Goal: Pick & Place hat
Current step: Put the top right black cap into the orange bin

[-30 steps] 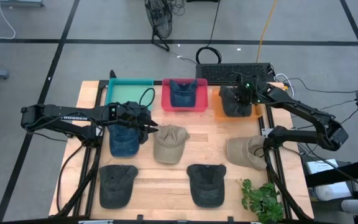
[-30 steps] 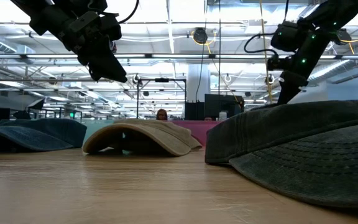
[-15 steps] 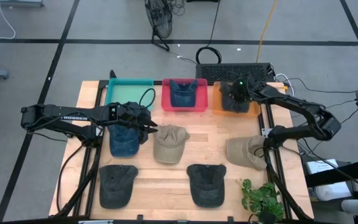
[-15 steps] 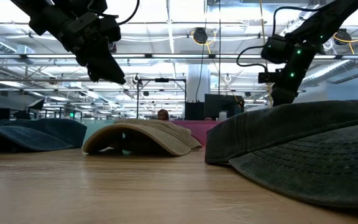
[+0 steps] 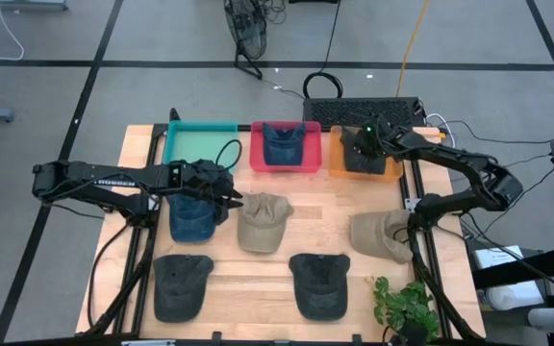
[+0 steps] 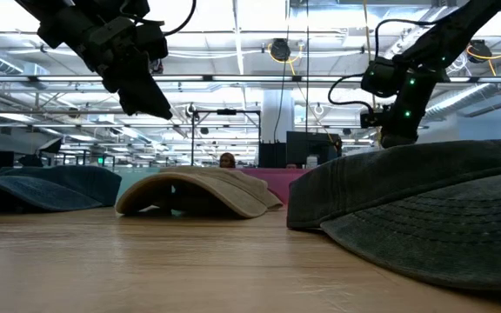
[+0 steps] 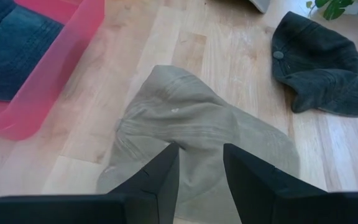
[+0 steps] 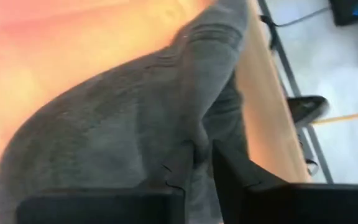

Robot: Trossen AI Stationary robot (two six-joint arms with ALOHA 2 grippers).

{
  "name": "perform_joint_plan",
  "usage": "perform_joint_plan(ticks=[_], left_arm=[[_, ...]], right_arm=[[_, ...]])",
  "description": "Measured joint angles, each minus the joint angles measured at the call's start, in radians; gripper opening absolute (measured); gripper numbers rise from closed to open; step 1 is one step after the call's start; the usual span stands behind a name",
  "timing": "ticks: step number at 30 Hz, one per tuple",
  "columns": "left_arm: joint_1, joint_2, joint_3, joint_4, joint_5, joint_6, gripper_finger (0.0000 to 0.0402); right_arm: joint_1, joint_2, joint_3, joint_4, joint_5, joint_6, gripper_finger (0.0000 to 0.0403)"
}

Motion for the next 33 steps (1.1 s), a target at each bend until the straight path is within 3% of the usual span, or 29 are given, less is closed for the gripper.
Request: perform_joint_plan(ticks=[10,16,19,33], left_arm=[[-0.004,0.0,0.0,-0.001,0.0,0.0,0.0136],[-0.004,0.0,0.0,0.0,0.0,0.002,0.0136],[-0.004,0.0,0.0,0.0,0.0,0.001,0.0136],[-0.004,0.0,0.0,0.0,0.0,0.022,0.0136]], right_arm=[[0.019,-0.073,0.0,0.077,0.0,0.072,0.0101],[0.021,-0.064,-0.012,0.328,-0.214,0.293,0.0103],[0.013,-0.028,-0.021,0.391,-0.259,0.369,0.0099],[-0.093,0.158,-0.022,0.389,-0.234,0.447,0.0098]])
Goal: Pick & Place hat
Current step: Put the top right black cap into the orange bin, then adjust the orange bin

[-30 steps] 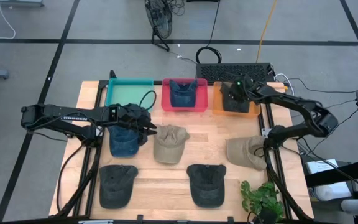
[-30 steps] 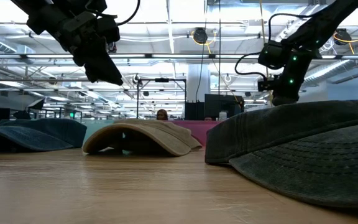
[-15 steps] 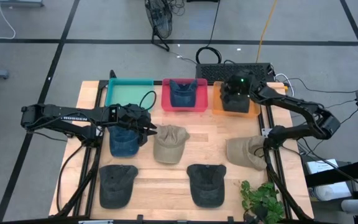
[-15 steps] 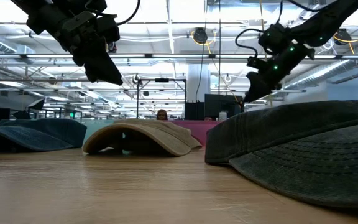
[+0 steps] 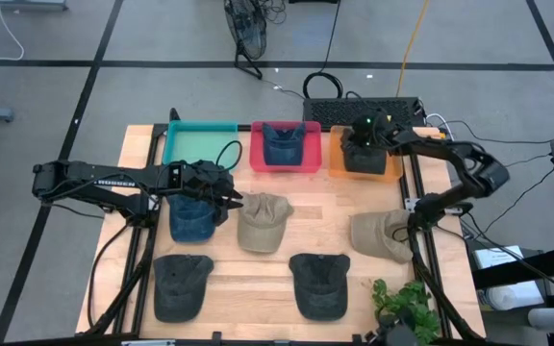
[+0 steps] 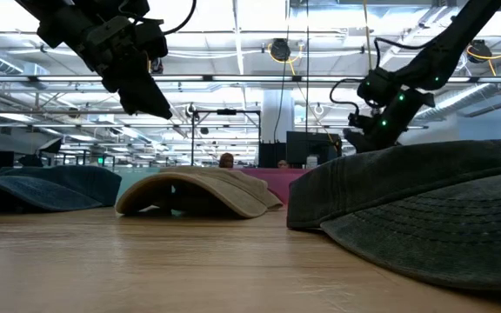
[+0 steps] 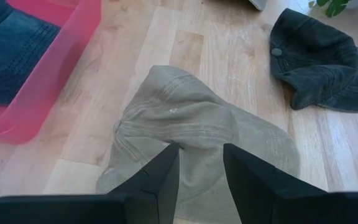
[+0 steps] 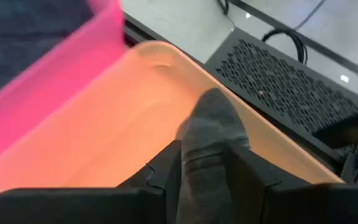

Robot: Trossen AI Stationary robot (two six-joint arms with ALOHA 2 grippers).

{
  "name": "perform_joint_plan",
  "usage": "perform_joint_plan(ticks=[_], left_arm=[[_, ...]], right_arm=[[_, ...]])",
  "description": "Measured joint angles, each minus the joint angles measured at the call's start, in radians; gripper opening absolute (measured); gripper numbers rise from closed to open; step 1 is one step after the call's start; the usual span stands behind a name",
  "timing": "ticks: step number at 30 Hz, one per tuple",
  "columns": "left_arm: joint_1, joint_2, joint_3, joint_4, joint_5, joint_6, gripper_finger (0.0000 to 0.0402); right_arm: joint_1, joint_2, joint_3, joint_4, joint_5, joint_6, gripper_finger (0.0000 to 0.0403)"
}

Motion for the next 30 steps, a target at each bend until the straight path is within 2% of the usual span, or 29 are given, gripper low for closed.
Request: perform_joint_plan(ticks=[2,6,10,16,22,30], left_arm=[[0.0,0.0,0.0,0.0,0.0,0.0,0.0136],[0.0,0.0,0.0,0.0,0.0,0.0,0.0136],[-0.001,0.0,0.0,0.0,0.0,-0.004,0.0136],[-0.001,0.0,0.0,-0.001,0.0,-0.006,0.0136],[-0.001,0.0,0.0,-0.001,0.0,-0.006,0.0136],[-0.001,0.0,0.0,-0.01,0.0,-0.005,0.0136]], right_arm=[[-0.011,0.016,0.0,-0.001,-0.013,0.019,0.0098],[-0.02,0.038,0.0,-0.004,-0.117,0.022,0.0098],[-0.017,0.02,0.0,0.0,-0.129,0.012,0.0098],[-0.016,-0.07,0.0,0.051,-0.124,0.007,0.0098],[-0.016,-0.148,0.0,0.012,-0.106,0.021,0.0098],[0.022,-0.288,0.0,-0.125,-0.211,0.008,0.0098]])
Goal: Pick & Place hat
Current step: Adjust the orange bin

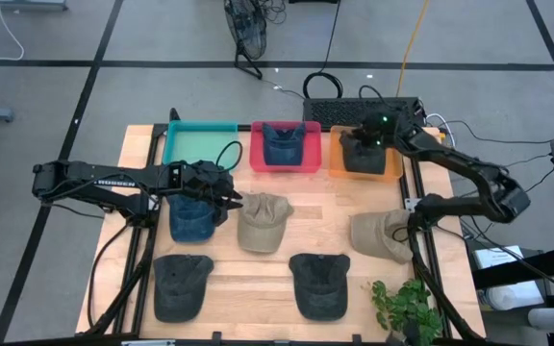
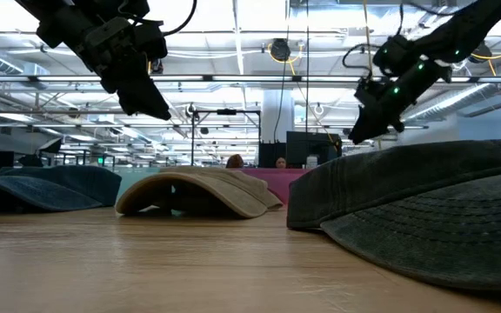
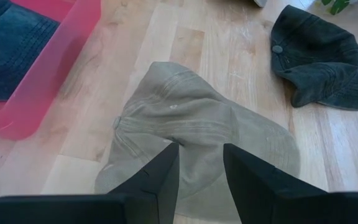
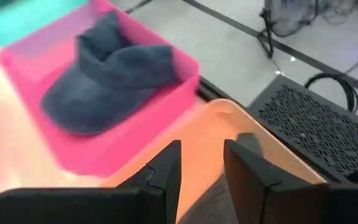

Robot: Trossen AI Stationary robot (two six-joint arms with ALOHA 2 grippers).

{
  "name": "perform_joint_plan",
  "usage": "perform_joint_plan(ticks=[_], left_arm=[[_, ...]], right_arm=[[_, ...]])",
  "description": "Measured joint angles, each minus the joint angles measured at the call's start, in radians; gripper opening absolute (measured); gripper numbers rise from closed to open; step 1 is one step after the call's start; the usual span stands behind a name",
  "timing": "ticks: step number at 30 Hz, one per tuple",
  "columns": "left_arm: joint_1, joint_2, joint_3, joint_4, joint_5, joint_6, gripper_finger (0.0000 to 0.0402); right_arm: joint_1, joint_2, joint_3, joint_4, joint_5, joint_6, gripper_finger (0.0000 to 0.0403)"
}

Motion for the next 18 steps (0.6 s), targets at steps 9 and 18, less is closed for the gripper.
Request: perform_joint_plan(ticks=[9,18], left_arm=[[0.0,0.0,0.0,0.0,0.001,0.006,0.0136],[0.001,0.0,0.001,0.019,0.001,0.064,0.0136]], right_arm=[[0.188,-0.143,0.0,-0.33,-0.001,0.155,0.0098],[0.309,-0.155,0.0,-0.553,0.008,0.356,0.0098]])
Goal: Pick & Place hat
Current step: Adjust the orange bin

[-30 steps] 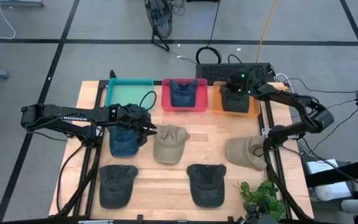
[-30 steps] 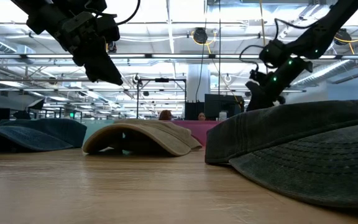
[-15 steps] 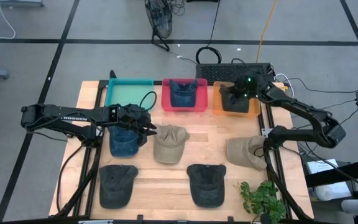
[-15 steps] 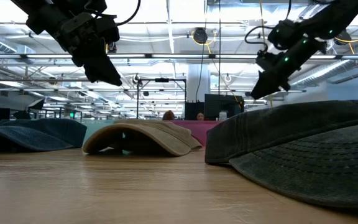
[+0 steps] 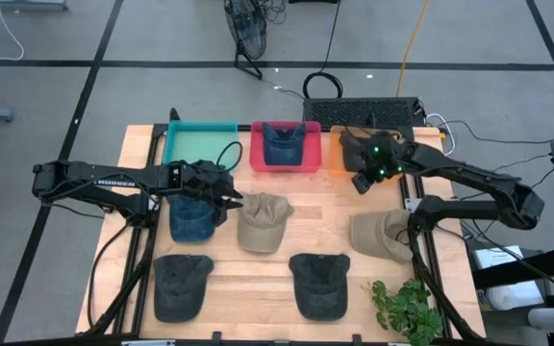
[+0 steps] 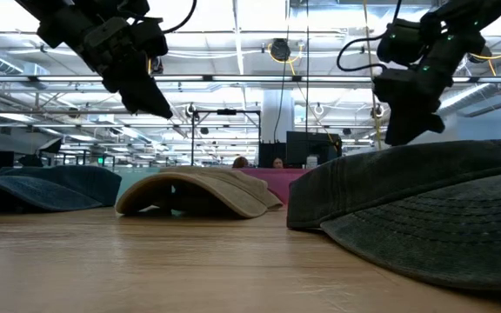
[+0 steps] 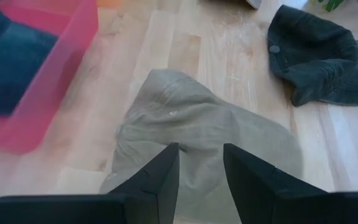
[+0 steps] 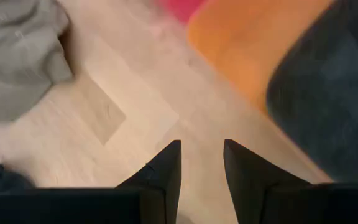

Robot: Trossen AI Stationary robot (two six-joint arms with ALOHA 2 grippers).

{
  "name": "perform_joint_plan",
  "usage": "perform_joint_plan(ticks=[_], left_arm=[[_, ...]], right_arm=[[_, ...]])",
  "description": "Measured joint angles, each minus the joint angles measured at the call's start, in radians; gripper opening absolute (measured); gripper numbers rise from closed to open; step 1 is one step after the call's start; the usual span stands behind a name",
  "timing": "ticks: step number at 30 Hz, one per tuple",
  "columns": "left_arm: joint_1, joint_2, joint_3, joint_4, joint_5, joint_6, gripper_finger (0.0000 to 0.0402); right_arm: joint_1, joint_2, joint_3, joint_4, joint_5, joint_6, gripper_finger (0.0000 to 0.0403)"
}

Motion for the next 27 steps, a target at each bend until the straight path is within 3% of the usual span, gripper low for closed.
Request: perform_joint_plan(ticks=[10,16,24,27], left_arm=[[0.012,0.0,0.123,0.079,-0.035,0.101,0.0136],[0.001,0.0,0.129,0.177,-0.035,0.13,0.0136],[0.001,0.0,0.129,0.223,-0.036,0.126,0.0136],[0.001,0.0,0.129,0.237,-0.036,0.118,0.0136]], right_arm=[[0.072,0.0,-0.008,-0.2,0.159,0.155,0.0098],[0.078,0.0,-0.074,-0.182,0.189,0.18,0.0098],[0.034,0.0,-0.165,-0.165,0.361,0.203,0.0098],[0.007,0.0,-0.2,-0.113,0.366,0.196,0.0098]])
